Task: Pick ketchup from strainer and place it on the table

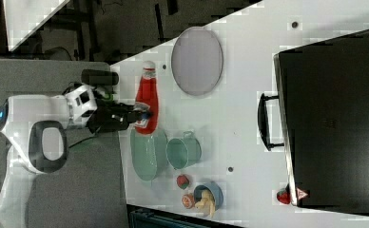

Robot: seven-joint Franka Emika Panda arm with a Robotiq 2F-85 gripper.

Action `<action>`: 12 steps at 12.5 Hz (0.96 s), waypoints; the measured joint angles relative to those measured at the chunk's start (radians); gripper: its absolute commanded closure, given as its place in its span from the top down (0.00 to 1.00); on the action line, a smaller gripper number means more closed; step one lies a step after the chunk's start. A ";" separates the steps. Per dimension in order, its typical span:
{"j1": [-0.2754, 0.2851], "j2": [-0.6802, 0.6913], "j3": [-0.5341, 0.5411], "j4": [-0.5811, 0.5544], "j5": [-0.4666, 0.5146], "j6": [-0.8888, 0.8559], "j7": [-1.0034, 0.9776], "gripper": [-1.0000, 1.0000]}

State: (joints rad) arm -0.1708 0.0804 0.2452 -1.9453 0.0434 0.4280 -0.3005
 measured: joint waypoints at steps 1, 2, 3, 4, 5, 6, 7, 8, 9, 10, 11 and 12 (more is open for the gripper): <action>-0.003 -0.002 -0.043 -0.014 0.000 0.000 -0.014 0.61; -0.005 0.000 -0.080 -0.025 0.000 0.000 -0.023 0.61; -0.007 0.001 -0.110 -0.042 0.002 0.001 -0.035 0.61; -0.012 -0.005 -0.131 -0.074 0.001 0.005 -0.042 0.61; -0.020 -0.006 -0.141 -0.104 -0.001 0.011 -0.046 0.61; -0.027 0.000 -0.144 -0.131 0.002 0.022 -0.046 0.61; -0.028 0.007 -0.146 -0.164 0.008 0.061 -0.048 0.61; -0.026 0.014 -0.145 -0.201 0.005 0.102 -0.051 0.61; -0.024 0.016 -0.141 -0.244 0.003 0.151 -0.052 0.61; -0.022 0.022 -0.138 -0.279 0.003 0.191 -0.053 0.61; -0.019 0.037 -0.137 -0.303 0.002 0.224 -0.056 0.61; -0.018 0.062 -0.136 -0.316 0.000 0.266 -0.065 0.61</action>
State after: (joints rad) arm -0.1885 0.1423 0.1089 -2.2617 0.0430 0.6938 -0.3660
